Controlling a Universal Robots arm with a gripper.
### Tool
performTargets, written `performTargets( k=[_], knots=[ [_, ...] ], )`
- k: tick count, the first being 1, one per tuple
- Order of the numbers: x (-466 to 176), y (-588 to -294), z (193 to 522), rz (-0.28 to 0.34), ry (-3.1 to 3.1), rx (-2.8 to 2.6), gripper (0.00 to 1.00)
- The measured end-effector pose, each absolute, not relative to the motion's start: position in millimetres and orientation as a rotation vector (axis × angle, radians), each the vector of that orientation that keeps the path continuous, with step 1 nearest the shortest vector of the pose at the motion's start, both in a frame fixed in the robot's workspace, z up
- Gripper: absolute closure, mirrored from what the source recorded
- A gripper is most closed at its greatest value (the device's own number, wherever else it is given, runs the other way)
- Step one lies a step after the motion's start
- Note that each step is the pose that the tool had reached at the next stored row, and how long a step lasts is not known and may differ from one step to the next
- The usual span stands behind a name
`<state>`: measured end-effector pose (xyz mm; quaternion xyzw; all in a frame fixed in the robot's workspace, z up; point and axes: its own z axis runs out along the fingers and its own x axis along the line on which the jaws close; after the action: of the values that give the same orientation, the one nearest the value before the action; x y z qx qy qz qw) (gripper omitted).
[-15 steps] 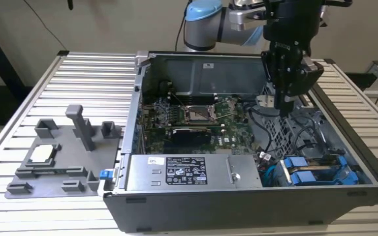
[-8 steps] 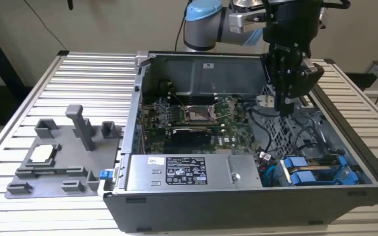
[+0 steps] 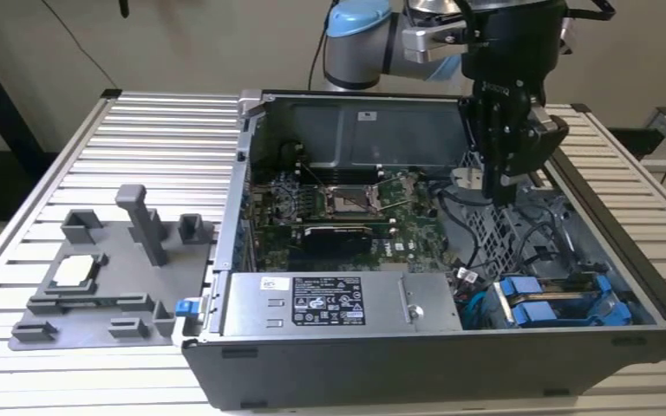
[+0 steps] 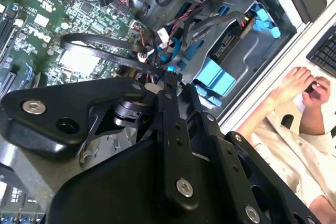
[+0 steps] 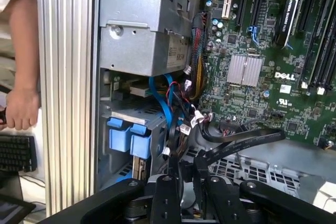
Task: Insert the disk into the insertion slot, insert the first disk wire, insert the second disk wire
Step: 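Insert the first disk wire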
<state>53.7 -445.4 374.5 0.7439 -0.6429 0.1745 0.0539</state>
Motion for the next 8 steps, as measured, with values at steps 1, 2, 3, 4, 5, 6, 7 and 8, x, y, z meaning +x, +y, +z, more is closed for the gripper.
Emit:
performTargets(
  k=[1, 2, 3, 4, 5, 6, 7, 8],
  knots=[
    [53.7, -445.4, 374.1, 0.530, -1.953, 2.260, 0.74],
    [53.7, -445.4, 373.9, 0.530, -1.953, 2.260, 0.74],
    [53.7, -445.4, 373.8, 0.530, -1.953, 2.260, 0.74],
    [53.7, -445.4, 373.7, 0.530, -1.953, 2.260, 0.76],
    [53.7, -445.4, 373.6, 0.530, -1.953, 2.260, 0.76],
    [53.7, -445.4, 373.5, 0.530, -1.953, 2.260, 0.76],
    [53.7, -445.4, 373.5, 0.530, -1.953, 2.260, 0.83],
    [53.7, -445.4, 373.5, 0.530, -1.953, 2.260, 0.83]
  ],
)
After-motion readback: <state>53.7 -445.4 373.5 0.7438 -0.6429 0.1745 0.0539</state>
